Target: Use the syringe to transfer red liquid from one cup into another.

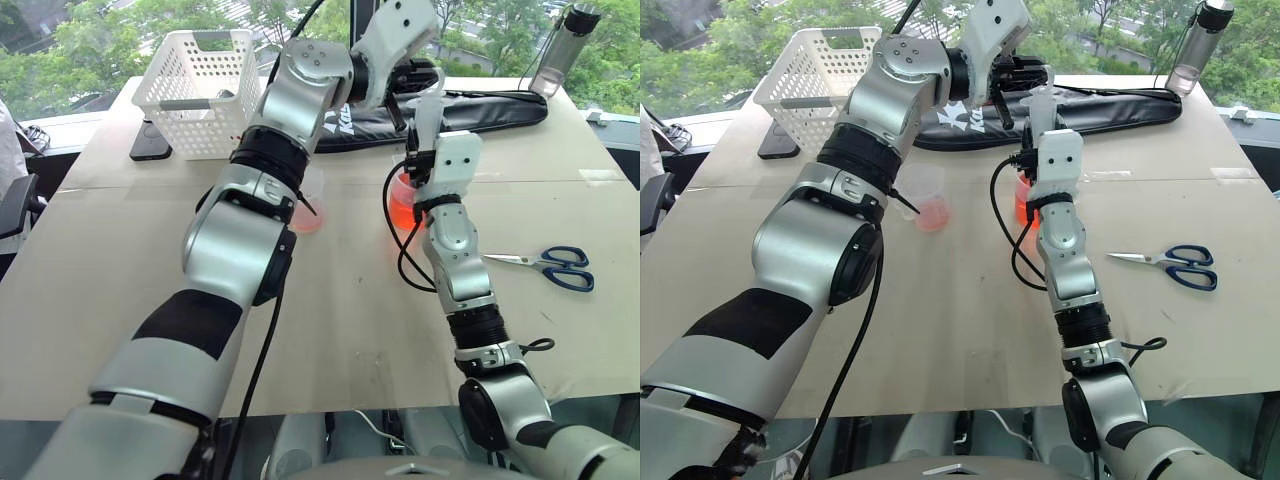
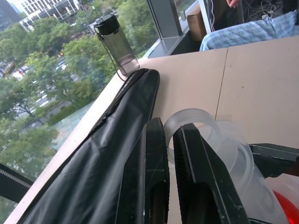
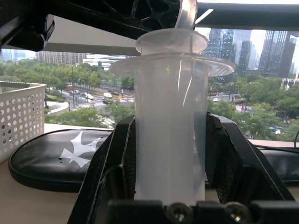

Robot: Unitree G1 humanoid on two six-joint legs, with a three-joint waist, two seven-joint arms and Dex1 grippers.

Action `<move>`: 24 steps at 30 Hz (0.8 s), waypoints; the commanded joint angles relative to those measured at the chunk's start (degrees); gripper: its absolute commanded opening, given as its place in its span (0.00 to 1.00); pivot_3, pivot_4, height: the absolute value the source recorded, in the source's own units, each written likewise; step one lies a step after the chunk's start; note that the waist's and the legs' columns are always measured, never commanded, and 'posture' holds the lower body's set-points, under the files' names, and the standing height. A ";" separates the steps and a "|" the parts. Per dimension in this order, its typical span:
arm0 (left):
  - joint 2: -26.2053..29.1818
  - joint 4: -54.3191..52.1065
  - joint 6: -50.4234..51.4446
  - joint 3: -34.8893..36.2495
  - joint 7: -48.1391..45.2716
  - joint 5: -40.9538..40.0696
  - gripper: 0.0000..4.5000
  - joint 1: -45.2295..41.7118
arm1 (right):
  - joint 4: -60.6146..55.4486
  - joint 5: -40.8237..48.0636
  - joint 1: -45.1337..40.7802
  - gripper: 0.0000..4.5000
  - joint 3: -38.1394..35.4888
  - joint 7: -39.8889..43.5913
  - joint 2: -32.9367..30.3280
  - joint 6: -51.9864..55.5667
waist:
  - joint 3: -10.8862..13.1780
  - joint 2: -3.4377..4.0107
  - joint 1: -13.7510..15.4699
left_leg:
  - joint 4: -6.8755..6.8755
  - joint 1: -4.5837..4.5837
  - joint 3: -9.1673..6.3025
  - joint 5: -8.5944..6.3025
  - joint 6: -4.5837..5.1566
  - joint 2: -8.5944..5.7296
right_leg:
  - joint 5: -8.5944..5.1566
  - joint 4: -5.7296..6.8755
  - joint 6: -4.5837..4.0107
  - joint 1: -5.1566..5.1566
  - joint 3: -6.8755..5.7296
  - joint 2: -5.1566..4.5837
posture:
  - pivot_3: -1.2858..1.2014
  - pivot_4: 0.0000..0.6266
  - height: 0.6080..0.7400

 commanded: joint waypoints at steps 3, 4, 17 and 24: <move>0.99 -2.05 -3.24 2.77 3.61 -0.29 0.01 -3.84 | -1.31 -0.96 0.56 0.34 1.22 0.74 -0.06 2.04 | 0.00 0.00 0.00 | 0.00 0.00 0.00 0.00 0.00 0.00 | 0.00 0.00 0.00 0.00 0.00 0.00 | 0.52 0.24 0.88; 0.98 -2.10 -3.34 2.78 3.67 -0.32 0.01 -3.85 | -1.41 -0.95 0.62 0.34 1.20 0.75 -0.09 2.27 | 0.00 0.00 0.00 | 0.01 0.00 0.00 0.00 0.00 0.00 | 0.00 0.01 0.00 0.00 0.00 -0.01 | 0.52 0.24 0.88; 1.11 -1.98 -3.46 3.36 4.11 -0.46 0.01 -4.20 | -1.95 -0.80 0.78 0.34 1.10 0.91 0.00 2.85 | 0.00 0.00 0.00 | 0.01 0.00 0.00 0.00 0.00 0.00 | 0.00 0.00 0.00 0.00 0.00 0.00 | 0.52 0.24 0.88; 0.96 -2.29 -2.99 3.97 3.08 -0.75 0.01 -3.92 | -2.15 -0.59 0.77 0.34 0.86 0.86 -0.01 2.39 | 0.00 0.00 0.00 | 0.02 0.00 0.00 0.00 0.00 0.00 | 0.00 0.01 0.00 0.00 0.01 0.01 | 0.52 0.24 0.88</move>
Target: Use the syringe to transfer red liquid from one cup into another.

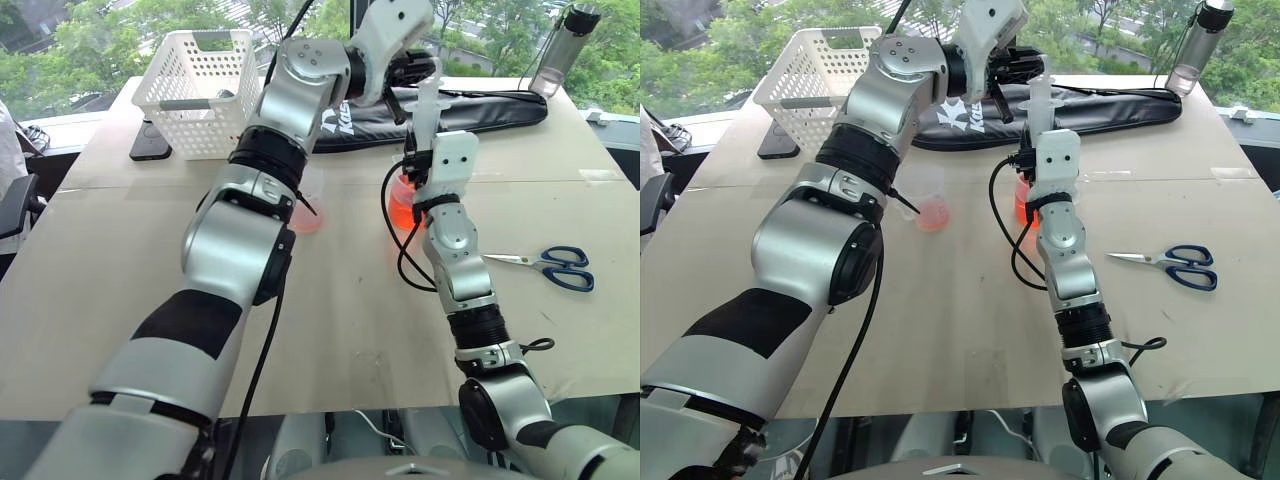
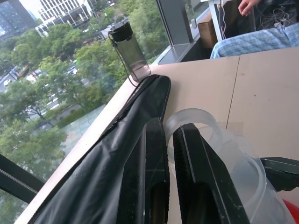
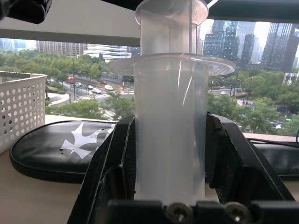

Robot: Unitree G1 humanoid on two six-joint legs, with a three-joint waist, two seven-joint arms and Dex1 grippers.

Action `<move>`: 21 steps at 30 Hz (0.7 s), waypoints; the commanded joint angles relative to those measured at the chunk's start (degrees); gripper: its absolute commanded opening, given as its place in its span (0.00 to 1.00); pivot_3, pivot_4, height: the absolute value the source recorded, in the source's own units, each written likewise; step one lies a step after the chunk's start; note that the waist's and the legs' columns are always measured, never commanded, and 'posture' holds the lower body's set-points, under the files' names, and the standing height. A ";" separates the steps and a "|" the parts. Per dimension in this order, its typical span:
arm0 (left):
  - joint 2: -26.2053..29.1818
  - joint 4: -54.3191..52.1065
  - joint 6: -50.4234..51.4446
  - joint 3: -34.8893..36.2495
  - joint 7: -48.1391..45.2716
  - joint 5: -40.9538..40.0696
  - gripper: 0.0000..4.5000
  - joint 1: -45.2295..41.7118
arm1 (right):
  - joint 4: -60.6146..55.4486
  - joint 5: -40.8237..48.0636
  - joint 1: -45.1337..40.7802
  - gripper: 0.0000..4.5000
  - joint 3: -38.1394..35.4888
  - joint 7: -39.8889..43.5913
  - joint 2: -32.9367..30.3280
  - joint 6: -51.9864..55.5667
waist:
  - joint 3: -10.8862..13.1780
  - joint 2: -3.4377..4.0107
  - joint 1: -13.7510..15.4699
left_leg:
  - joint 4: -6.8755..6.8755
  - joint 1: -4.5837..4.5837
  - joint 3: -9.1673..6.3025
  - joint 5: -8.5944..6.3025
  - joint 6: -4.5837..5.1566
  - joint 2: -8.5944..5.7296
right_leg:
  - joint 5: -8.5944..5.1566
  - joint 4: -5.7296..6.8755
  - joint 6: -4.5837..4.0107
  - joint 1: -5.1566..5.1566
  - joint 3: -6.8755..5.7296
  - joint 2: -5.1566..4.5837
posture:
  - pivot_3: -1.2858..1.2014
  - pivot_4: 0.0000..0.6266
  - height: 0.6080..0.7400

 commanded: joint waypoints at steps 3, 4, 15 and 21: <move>0.72 -2.94 3.14 4.55 -1.94 -4.23 0.01 -3.89 | -2.20 0.34 0.02 0.34 0.38 0.65 0.28 -0.82 | 0.00 0.00 -0.07 | 0.00 0.00 0.00 0.00 0.00 0.00 | 0.00 0.00 0.00 0.00 0.00 0.01 | 0.52 0.24 0.88; 0.89 -3.00 5.45 5.53 -3.44 -5.57 0.13 -4.10 | -2.75 0.64 -0.37 0.34 0.24 0.87 0.26 -0.83 | 0.00 0.00 -0.13 | 0.00 0.00 0.00 0.00 0.00 0.00 | 0.00 0.00 0.00 0.00 0.00 0.01 | 0.52 0.24 0.88; 7.83 -13.98 25.79 14.48 -8.94 -16.91 0.79 -0.69 | -9.97 4.66 -3.04 0.34 -1.87 3.00 -0.51 4.05 | -0.01 0.01 -1.30 | 0.02 -0.01 -0.03 0.00 0.00 0.04 | 0.00 0.04 0.00 0.01 0.01 -0.15 | 0.52 0.24 0.88; 10.85 -33.70 39.77 15.47 -9.09 -24.20 0.79 11.04 | -10.87 5.55 -1.93 0.34 -2.17 4.79 -1.73 4.39 | -0.05 0.02 -1.44 | 0.04 0.06 -0.03 0.00 0.00 0.03 | 0.00 0.05 0.00 0.03 0.05 -0.23 | 0.52 0.24 0.88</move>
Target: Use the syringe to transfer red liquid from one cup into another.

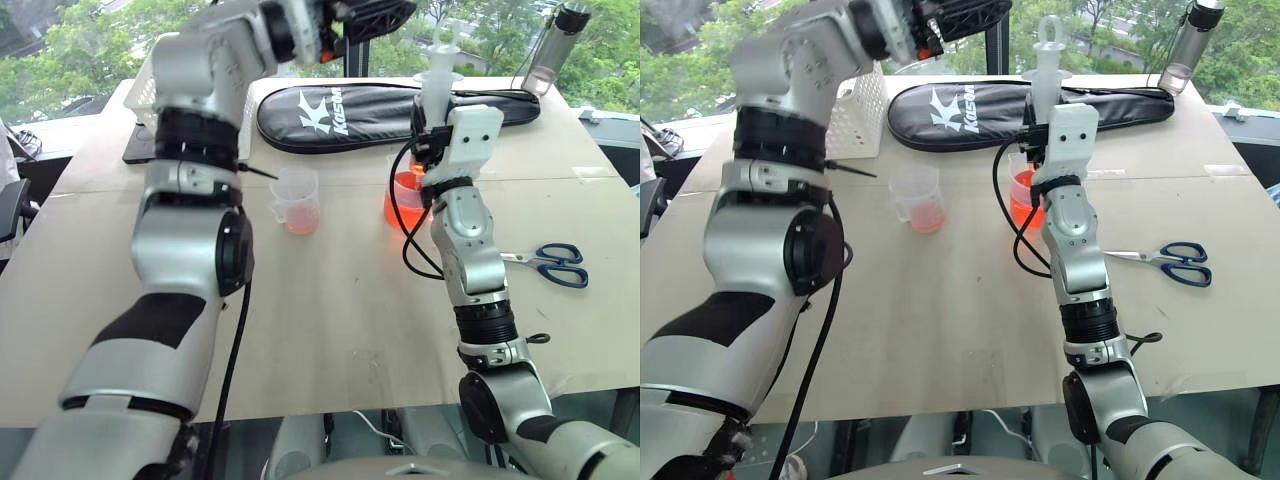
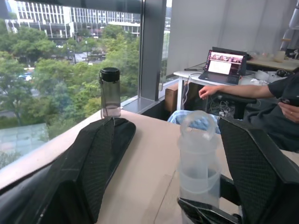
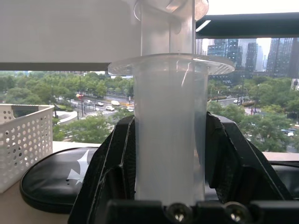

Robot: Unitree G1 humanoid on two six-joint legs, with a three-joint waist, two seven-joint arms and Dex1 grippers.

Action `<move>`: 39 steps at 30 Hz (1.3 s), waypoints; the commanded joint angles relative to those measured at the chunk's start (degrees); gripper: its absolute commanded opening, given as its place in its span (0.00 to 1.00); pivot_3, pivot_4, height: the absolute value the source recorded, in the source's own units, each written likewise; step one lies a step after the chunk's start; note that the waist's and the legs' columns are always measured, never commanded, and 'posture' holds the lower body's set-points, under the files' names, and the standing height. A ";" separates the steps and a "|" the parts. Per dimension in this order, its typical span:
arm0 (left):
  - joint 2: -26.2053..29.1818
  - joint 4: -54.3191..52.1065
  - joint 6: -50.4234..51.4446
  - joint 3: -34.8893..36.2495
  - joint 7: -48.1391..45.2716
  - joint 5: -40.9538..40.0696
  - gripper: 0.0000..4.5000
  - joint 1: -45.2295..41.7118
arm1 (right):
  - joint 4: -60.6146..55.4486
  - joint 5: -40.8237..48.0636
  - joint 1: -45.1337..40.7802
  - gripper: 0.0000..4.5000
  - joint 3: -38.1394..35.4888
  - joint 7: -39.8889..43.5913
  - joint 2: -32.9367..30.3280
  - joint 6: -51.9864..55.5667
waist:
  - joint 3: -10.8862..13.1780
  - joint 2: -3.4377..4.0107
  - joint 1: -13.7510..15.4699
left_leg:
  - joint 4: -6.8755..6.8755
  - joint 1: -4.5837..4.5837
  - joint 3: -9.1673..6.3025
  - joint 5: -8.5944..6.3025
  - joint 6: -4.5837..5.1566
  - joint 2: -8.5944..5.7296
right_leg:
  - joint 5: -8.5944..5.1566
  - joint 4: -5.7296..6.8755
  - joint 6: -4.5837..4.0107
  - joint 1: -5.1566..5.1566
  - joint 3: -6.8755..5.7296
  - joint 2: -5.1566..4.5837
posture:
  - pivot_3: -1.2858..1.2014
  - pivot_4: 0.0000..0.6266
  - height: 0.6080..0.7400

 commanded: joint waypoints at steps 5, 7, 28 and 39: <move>2.07 -27.86 13.42 -1.15 2.24 -7.95 0.79 17.09 | -1.85 2.79 -0.04 0.34 -1.47 2.16 -0.61 -1.76 | 0.00 0.00 0.04 | 0.02 -0.04 -0.05 0.00 0.00 0.00 | 0.00 0.05 0.00 0.00 -0.02 -0.01 | 0.52 0.24 0.88; 2.17 -32.12 13.62 -2.23 3.71 -7.96 0.79 21.41 | -1.25 2.38 0.00 0.34 -1.44 2.44 -1.28 -2.05 | -0.03 0.00 0.07 | 0.03 -0.03 -0.05 0.00 0.00 0.00 | 0.00 0.06 0.00 0.01 -0.01 -0.03 | 0.52 0.24 0.88; -7.14 -27.09 12.02 -2.83 18.46 -10.30 0.79 16.85 | -1.04 -2.89 0.05 0.34 3.82 6.85 -4.33 -7.72 | -0.05 -0.03 0.42 | 0.07 0.00 -0.07 0.00 0.00 -0.04 | 0.01 0.02 0.00 0.06 -0.04 -0.05 | 0.52 0.24 0.88; -7.45 -22.19 7.06 -5.51 16.76 -8.27 0.53 15.35 | -1.97 -3.29 0.40 0.34 4.43 7.81 -4.39 -8.15 | -0.05 -0.03 0.43 | 0.07 0.00 -0.05 0.00 0.00 -0.05 | 0.01 0.01 0.00 0.06 -0.04 -0.05 | 0.52 0.24 0.88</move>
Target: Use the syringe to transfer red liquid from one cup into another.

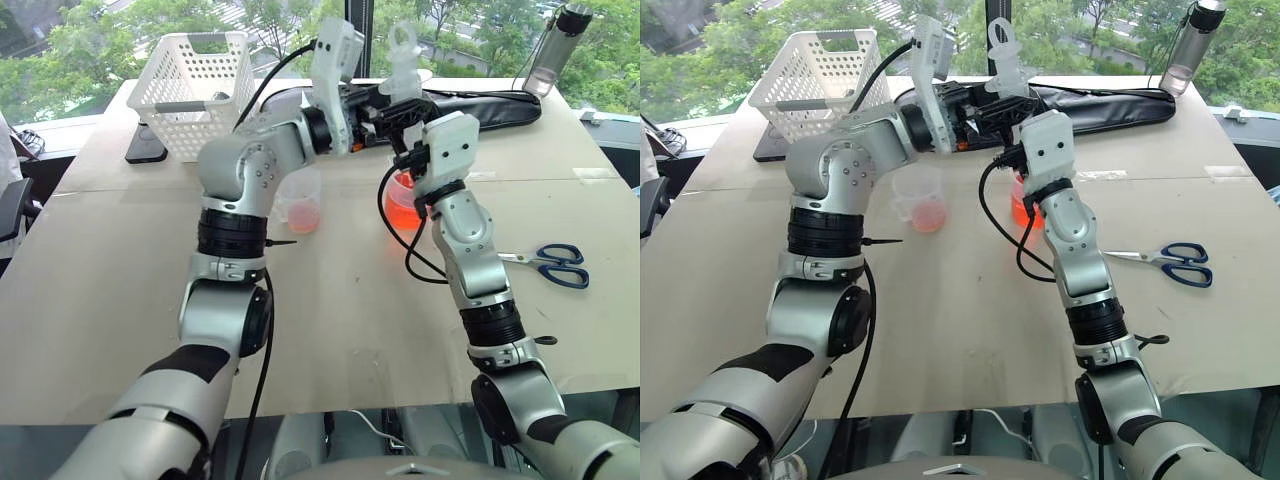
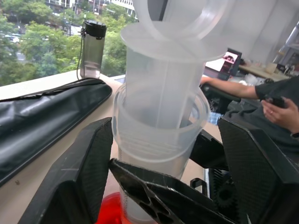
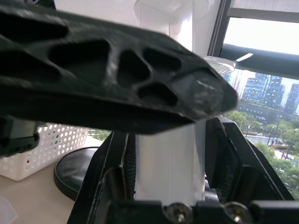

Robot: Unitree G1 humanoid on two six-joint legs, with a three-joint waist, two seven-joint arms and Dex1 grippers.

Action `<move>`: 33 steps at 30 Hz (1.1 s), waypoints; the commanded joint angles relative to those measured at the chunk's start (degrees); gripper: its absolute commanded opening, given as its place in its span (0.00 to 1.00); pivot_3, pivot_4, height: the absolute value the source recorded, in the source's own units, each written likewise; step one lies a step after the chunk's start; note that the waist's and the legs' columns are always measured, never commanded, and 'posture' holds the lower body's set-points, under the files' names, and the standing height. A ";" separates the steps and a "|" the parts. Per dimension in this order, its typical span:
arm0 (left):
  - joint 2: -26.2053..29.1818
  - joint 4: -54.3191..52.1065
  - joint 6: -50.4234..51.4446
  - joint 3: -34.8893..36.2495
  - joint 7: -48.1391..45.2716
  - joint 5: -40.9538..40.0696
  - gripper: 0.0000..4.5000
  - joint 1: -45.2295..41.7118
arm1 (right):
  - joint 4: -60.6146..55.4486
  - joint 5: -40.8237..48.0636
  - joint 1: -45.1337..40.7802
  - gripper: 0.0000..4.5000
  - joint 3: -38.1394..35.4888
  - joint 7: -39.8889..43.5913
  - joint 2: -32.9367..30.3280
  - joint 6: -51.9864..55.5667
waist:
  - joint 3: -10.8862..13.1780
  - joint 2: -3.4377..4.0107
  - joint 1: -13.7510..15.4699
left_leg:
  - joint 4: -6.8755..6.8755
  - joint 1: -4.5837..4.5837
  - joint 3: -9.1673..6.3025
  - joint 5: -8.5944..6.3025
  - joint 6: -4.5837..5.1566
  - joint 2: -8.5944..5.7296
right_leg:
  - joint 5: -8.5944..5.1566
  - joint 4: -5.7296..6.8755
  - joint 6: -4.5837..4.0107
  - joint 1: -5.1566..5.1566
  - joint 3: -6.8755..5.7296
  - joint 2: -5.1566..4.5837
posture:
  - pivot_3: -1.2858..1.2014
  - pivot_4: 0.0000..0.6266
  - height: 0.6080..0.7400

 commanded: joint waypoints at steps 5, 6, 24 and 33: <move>-0.42 0.28 -2.34 -1.03 -1.84 0.48 0.37 -2.05 | -3.34 -0.13 -0.20 0.34 0.05 0.34 -0.06 -1.30 | 0.00 0.00 -0.01 | 0.00 -0.01 0.00 0.00 0.00 0.00 | 0.00 0.00 0.00 0.00 0.00 0.00 | 0.52 0.24 0.88; -0.48 0.34 -2.46 -0.99 -1.94 0.43 0.37 -2.08 | -3.44 0.34 -0.13 0.34 0.15 0.98 -0.11 -1.09 | 0.00 0.00 -0.01 | 0.00 0.00 0.00 0.00 0.00 0.00 | 0.00 0.00 0.00 0.00 0.00 0.00 | 0.52 0.24 0.88; -0.57 1.76 -5.54 2.09 -1.03 -0.25 0.34 -2.62 | -21.81 8.11 6.47 1.00 -2.96 11.59 -8.97 17.72 | 0.00 0.00 0.46 | -0.01 -0.03 -0.02 0.00 0.00 0.00 | 0.00 -0.02 0.00 0.00 -0.02 -0.01 | 0.52 0.24 0.88; 1.82 3.38 -3.02 7.64 0.68 -3.05 0.34 -3.66 | -39.44 26.38 12.90 1.00 -10.48 15.20 -15.03 40.83 | 0.00 0.00 1.16 | 0.00 -0.02 -0.04 -0.01 0.02 0.01 | 0.00 -0.01 0.00 0.00 -0.03 0.01 | 0.52 0.24 0.88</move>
